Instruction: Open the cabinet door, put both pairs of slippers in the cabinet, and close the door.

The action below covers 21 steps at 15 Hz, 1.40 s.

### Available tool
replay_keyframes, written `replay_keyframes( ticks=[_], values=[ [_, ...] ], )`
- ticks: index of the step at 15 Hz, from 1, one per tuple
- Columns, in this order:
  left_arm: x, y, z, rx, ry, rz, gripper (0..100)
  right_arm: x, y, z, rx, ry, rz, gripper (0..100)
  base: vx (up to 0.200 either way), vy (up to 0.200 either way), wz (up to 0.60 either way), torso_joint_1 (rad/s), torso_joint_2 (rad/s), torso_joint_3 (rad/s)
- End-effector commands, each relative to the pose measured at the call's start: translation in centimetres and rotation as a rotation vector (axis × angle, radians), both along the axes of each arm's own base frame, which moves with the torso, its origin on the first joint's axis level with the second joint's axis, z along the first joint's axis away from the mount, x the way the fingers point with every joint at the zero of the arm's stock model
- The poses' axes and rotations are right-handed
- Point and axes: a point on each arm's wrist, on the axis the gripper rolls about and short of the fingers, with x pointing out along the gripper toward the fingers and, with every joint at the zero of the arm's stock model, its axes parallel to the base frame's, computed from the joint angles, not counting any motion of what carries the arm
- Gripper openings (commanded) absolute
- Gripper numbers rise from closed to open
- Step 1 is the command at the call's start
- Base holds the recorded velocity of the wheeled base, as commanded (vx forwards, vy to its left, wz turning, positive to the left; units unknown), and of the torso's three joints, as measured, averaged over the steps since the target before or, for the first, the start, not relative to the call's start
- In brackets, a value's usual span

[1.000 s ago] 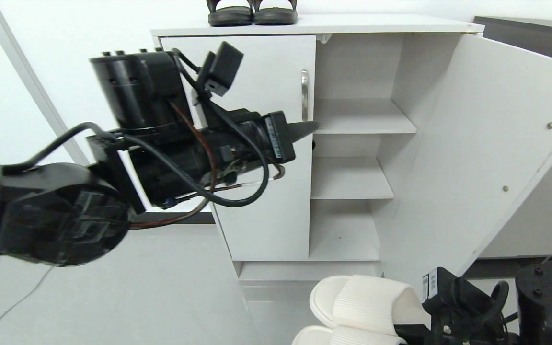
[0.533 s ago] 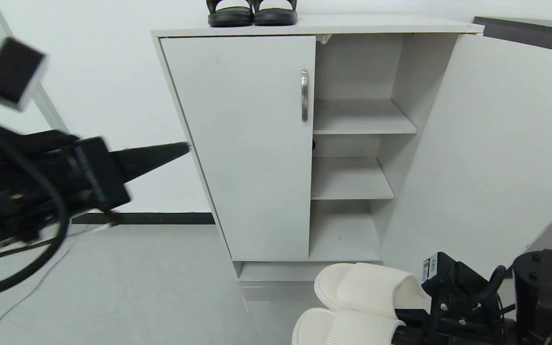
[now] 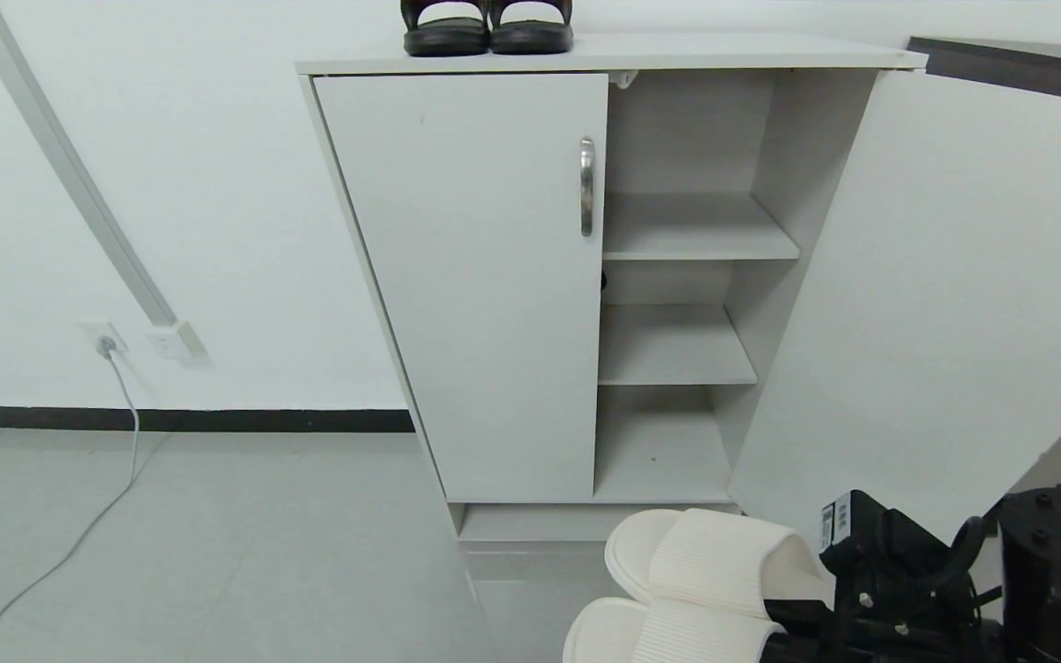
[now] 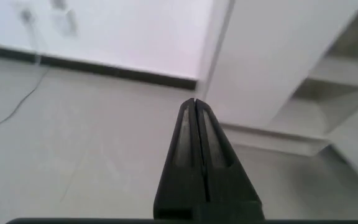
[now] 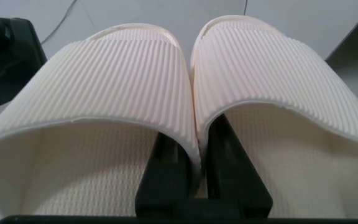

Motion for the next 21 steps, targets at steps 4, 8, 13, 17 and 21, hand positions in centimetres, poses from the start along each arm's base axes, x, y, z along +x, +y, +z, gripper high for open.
replay_keyframes(
  ticks=[4, 8, 13, 17, 21],
  values=[
    [-2.3, -0.3, -10.1, 0.048, -0.071, 0.003, 0, 0.1, 0.1, -0.1, -0.003, 0.000, 0.000, 0, 0.000, 0.000, 0.00, 0.000, 0.00, 0.000],
    [-1.5, -0.8, -10.8, 0.062, -0.158, -0.212, 0, 0.2, 0.2, -0.3, -0.013, 0.008, 0.004, 0, 0.000, 0.000, 0.00, 0.000, 0.00, 0.000],
    [-1.3, -0.5, -11.2, 0.096, -0.155, -0.089, 0, 0.4, 0.5, -0.6, -0.021, 0.015, 0.003, 0, 0.000, 0.000, 0.00, 0.000, 0.00, 0.000],
    [-1.3, -0.5, -11.2, 0.077, -0.162, -0.087, 0, 2.5, 3.1, -1.0, -0.061, 0.004, -0.172, 0, 0.000, 0.000, 0.00, 0.000, 0.00, 0.000],
    [-1.3, -0.5, -11.2, 0.078, -0.162, -0.090, 0, 6.7, 10.9, -1.7, 0.039, -0.020, -0.700, 0, 0.000, 0.000, 0.00, 0.000, 0.00, 0.000]
  ],
)
